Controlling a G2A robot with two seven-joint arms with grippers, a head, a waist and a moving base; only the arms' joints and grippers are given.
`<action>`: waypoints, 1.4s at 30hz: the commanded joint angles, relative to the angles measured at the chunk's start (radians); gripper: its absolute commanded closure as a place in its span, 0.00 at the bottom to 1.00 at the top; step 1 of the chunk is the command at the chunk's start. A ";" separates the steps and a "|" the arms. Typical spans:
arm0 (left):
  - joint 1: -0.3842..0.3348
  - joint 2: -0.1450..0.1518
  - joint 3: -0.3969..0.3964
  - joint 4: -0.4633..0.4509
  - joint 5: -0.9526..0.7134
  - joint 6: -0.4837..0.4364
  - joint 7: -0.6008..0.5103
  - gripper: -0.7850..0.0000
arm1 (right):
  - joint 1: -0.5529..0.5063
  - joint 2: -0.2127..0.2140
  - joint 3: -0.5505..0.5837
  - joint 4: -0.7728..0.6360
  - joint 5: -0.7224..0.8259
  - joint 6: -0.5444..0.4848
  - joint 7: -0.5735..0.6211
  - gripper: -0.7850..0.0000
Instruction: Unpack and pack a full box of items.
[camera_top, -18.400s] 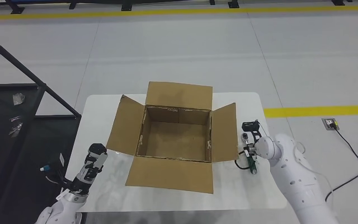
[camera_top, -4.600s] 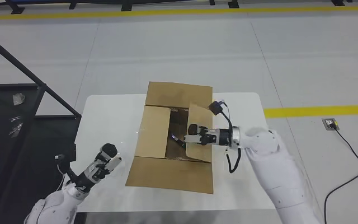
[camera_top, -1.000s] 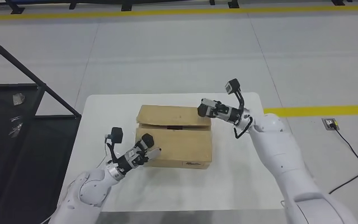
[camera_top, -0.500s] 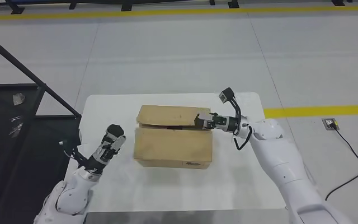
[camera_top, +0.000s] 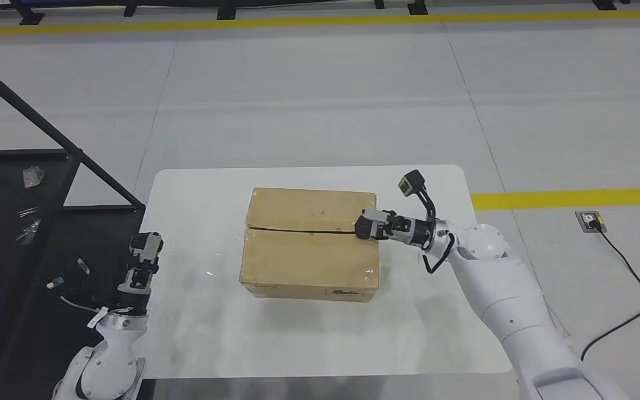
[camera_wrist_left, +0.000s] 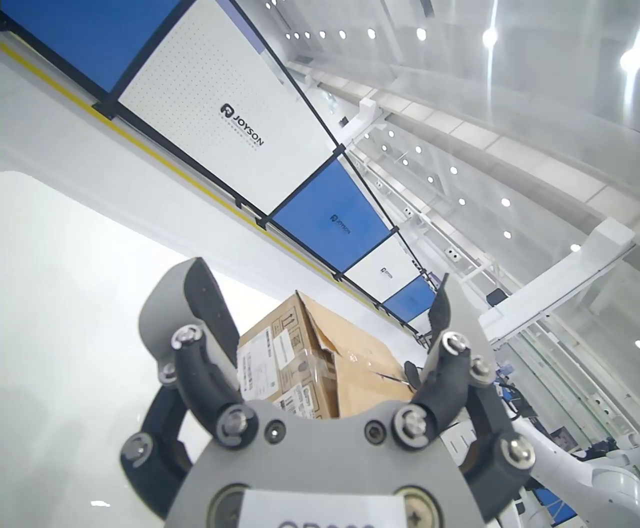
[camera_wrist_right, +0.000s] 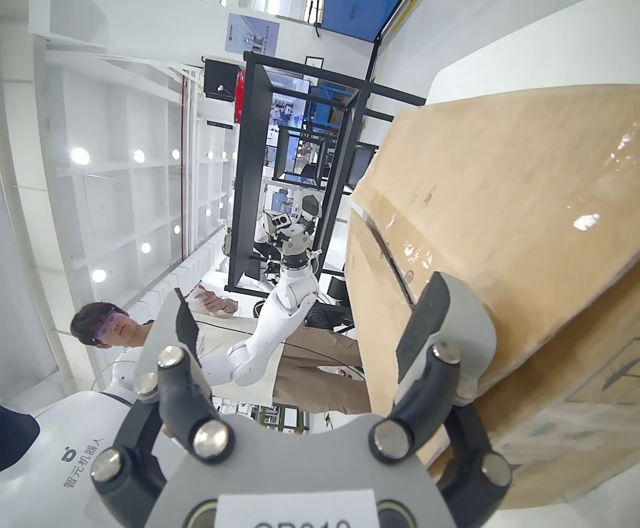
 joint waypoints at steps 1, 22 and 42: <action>0.000 0.000 0.000 0.000 0.002 -0.001 -0.001 0.00 | 0.000 0.000 0.000 -0.001 0.000 0.000 0.000 0.00; -0.068 -0.040 0.192 0.102 0.598 0.353 0.266 0.00 | 0.000 0.000 0.000 -0.001 0.000 0.000 0.000 0.00; -0.279 -0.072 0.360 0.400 1.160 0.599 0.267 0.00 | 0.000 0.000 0.000 -0.001 0.000 0.000 0.000 0.00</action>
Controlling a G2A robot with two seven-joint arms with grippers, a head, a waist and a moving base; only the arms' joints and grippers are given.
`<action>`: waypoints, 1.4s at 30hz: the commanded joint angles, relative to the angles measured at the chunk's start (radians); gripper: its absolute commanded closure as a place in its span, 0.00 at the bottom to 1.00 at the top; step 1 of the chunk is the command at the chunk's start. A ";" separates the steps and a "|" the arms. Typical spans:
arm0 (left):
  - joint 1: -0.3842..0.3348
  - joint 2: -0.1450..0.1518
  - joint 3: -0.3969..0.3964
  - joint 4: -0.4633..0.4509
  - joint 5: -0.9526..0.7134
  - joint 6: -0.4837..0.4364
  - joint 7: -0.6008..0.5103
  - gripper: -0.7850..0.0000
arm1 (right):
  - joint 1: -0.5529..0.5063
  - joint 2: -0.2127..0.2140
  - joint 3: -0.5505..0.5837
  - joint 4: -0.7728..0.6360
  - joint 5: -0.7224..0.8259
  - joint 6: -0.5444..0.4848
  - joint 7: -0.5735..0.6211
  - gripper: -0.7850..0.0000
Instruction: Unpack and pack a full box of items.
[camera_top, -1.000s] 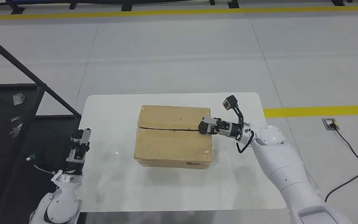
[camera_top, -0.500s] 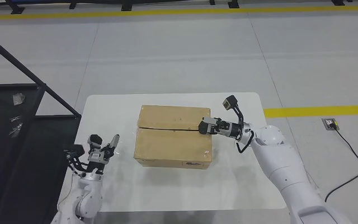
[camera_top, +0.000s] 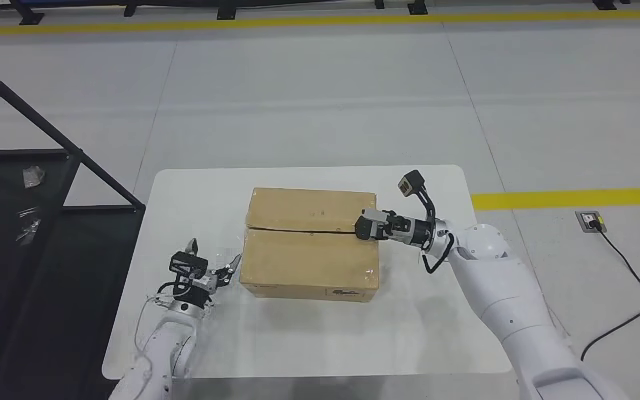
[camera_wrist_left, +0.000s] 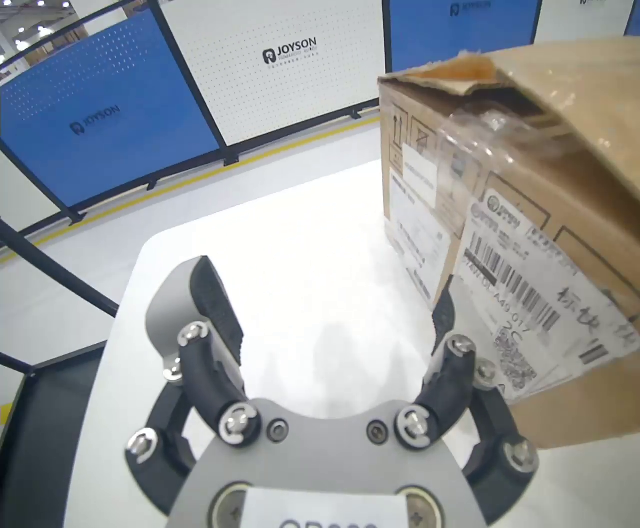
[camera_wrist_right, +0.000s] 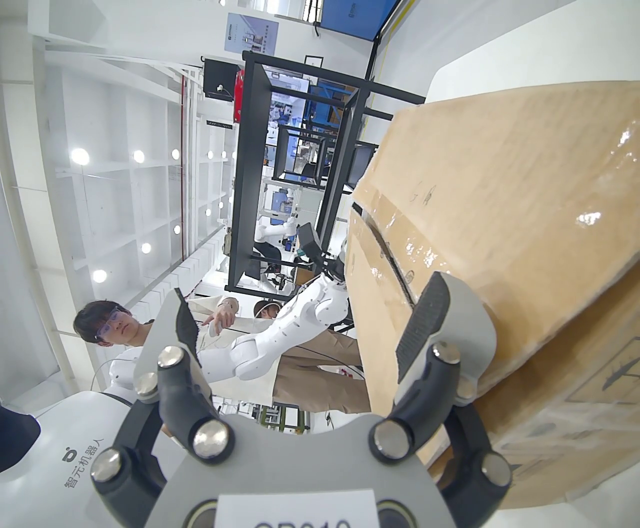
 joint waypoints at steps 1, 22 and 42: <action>-0.033 -0.009 0.025 0.045 0.017 0.015 0.004 0.00 | 0.000 0.000 0.000 0.000 0.000 0.000 0.000 0.00; -0.232 -0.079 0.130 0.288 0.045 0.067 0.054 0.00 | 0.000 0.000 0.000 0.000 0.000 0.000 0.000 0.00; -0.187 -0.080 0.008 0.249 -0.066 0.155 0.146 0.00 | 0.000 0.000 0.000 0.000 0.000 0.000 0.000 0.00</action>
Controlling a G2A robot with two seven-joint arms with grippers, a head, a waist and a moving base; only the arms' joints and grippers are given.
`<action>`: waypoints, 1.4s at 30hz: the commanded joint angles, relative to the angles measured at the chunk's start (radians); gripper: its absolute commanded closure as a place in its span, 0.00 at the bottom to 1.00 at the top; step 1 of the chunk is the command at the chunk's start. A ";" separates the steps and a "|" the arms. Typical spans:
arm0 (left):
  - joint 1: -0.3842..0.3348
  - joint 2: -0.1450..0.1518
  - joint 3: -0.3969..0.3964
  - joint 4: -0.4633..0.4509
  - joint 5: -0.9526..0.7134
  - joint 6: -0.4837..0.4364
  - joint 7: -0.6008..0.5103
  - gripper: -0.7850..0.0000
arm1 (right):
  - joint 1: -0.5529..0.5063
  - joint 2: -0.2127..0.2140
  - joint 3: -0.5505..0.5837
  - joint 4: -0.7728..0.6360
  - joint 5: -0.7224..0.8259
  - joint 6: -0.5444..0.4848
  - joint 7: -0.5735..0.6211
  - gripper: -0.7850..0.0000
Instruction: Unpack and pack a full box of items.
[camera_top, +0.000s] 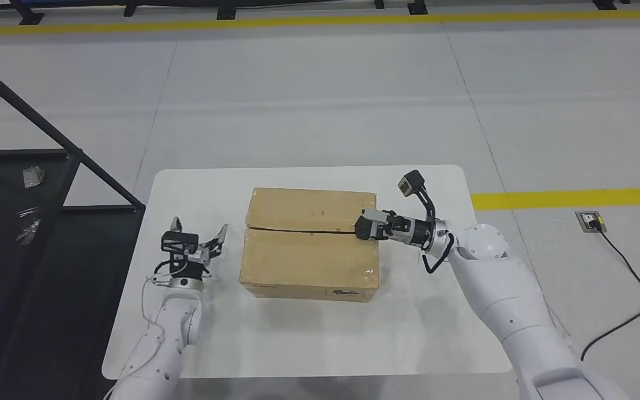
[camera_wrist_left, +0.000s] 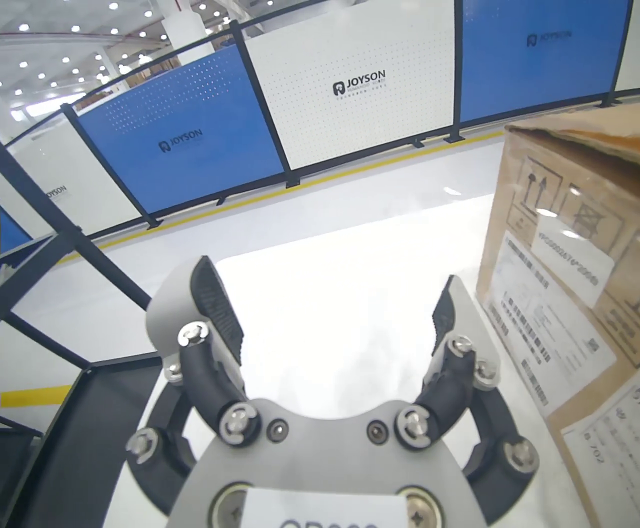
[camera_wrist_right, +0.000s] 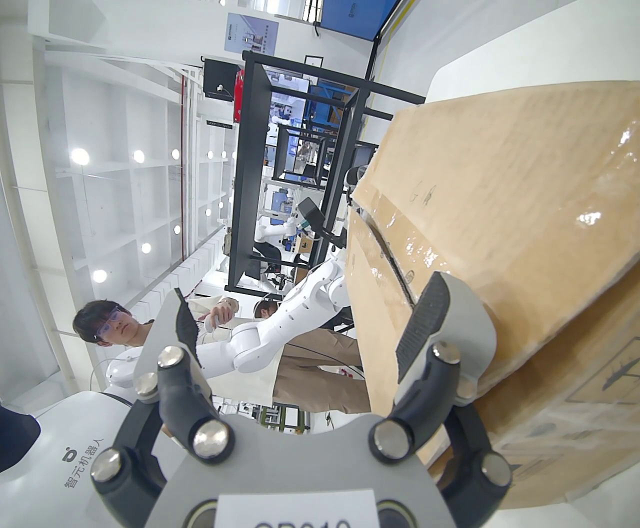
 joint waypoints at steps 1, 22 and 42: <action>0.010 -0.001 -0.010 -0.011 -0.012 0.011 -0.006 0.00 | 0.000 0.000 0.000 0.000 0.000 0.000 0.000 0.00; 0.037 -0.019 -0.064 0.008 -0.076 0.057 -0.062 0.00 | 0.000 0.000 0.000 0.000 0.000 0.000 0.000 0.00; 0.153 0.030 -0.099 -0.087 0.083 -0.331 -0.078 0.00 | 0.000 0.000 0.000 0.000 0.000 0.000 0.000 0.00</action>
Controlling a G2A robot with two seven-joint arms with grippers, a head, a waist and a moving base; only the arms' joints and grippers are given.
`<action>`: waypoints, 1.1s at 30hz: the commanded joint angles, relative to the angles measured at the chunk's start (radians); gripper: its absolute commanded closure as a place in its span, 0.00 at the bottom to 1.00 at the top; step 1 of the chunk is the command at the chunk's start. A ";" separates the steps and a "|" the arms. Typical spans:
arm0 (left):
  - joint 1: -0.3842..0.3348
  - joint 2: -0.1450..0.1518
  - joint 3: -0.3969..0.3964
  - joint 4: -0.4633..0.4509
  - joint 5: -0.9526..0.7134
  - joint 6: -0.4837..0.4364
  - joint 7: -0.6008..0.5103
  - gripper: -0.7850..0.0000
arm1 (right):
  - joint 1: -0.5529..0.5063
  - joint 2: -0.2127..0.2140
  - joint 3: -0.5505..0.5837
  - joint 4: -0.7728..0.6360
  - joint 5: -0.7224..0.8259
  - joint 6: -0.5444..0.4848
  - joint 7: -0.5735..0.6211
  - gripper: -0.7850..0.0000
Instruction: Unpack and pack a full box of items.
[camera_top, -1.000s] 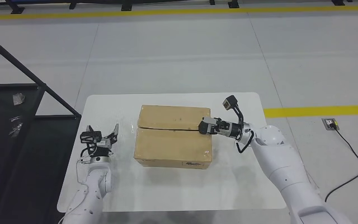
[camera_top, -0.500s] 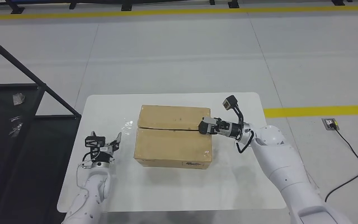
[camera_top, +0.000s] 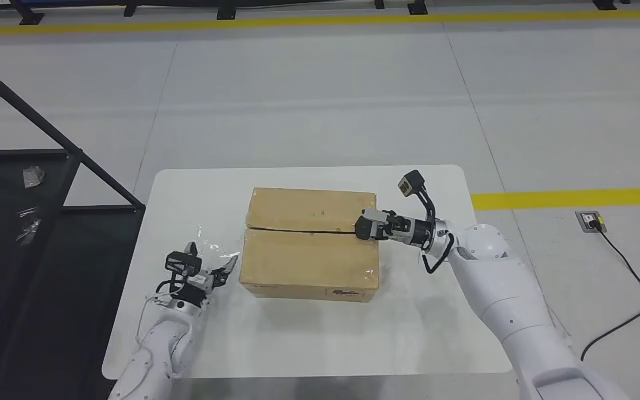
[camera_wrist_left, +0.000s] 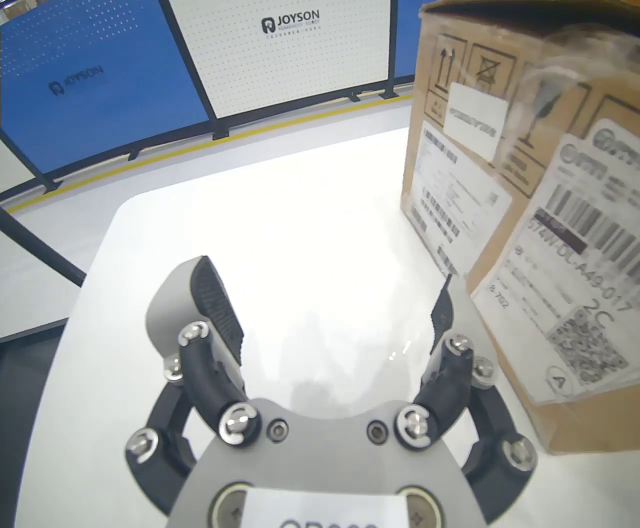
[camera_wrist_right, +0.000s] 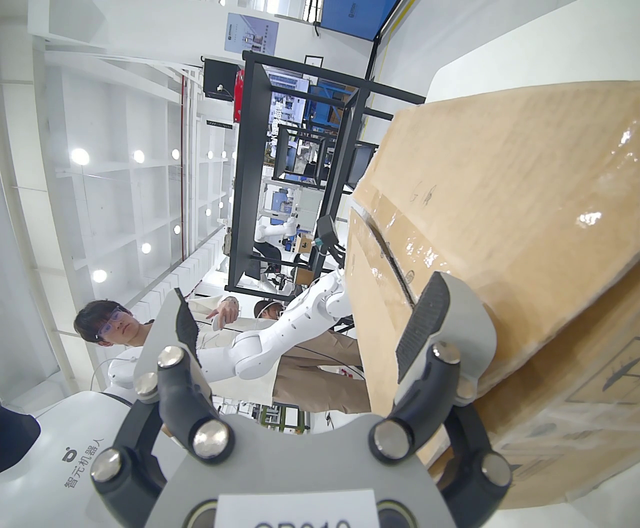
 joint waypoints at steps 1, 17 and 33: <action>0.016 0.005 -0.005 -0.011 0.016 -0.023 0.010 0.00 | 0.000 0.000 0.000 0.000 0.000 0.000 0.000 0.00; 0.041 0.014 -0.006 -0.036 0.063 -0.056 -0.052 0.00 | 0.000 0.000 0.000 0.000 0.000 0.000 0.000 0.00; 0.002 -0.027 0.045 -0.036 -0.029 0.047 0.091 0.00 | 0.000 0.000 0.000 0.000 0.000 0.000 0.000 0.00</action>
